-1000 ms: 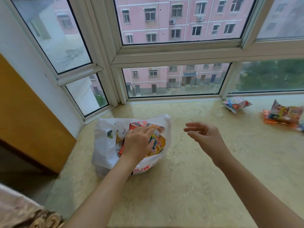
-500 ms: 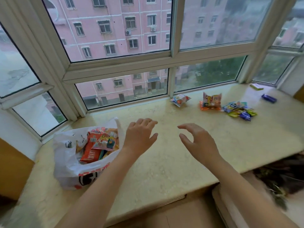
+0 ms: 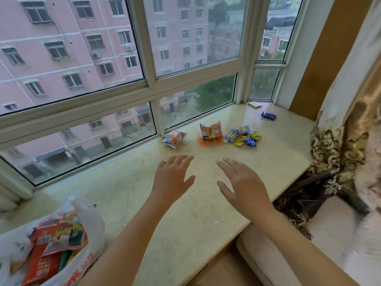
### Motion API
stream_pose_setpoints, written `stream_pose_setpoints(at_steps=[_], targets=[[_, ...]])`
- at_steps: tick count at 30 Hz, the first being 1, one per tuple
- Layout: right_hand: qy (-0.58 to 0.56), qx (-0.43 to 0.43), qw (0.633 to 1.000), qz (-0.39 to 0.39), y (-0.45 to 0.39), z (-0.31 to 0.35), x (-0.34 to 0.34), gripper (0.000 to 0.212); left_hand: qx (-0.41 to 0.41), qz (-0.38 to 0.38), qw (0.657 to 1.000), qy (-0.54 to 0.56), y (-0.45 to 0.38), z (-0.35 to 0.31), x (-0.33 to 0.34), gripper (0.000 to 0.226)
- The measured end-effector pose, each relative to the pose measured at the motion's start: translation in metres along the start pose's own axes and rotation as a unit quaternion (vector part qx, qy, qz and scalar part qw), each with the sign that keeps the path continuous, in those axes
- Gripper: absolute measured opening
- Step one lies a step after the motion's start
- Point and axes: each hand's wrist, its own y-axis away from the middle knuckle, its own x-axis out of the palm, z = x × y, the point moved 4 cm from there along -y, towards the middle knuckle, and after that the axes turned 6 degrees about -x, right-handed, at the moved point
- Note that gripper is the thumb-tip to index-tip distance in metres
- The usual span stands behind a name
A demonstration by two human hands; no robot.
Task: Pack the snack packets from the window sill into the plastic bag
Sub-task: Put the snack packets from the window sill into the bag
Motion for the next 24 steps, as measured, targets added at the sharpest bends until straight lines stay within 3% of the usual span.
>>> stream_pose_setpoints(at_steps=[11, 24], targets=[[0.06, 0.064, 0.996, 0.028, -0.071, -0.101, 0.034, 0.054, 0.019, 0.042, 0.999, 0.029, -0.124, -0.008, 0.066, 0.065], [0.056, 0.096, 0.986, 0.121, -0.136, -0.3, 0.092, 0.053, -0.007, 0.113, 0.992, 0.048, -0.257, -0.104, 0.173, 0.07]])
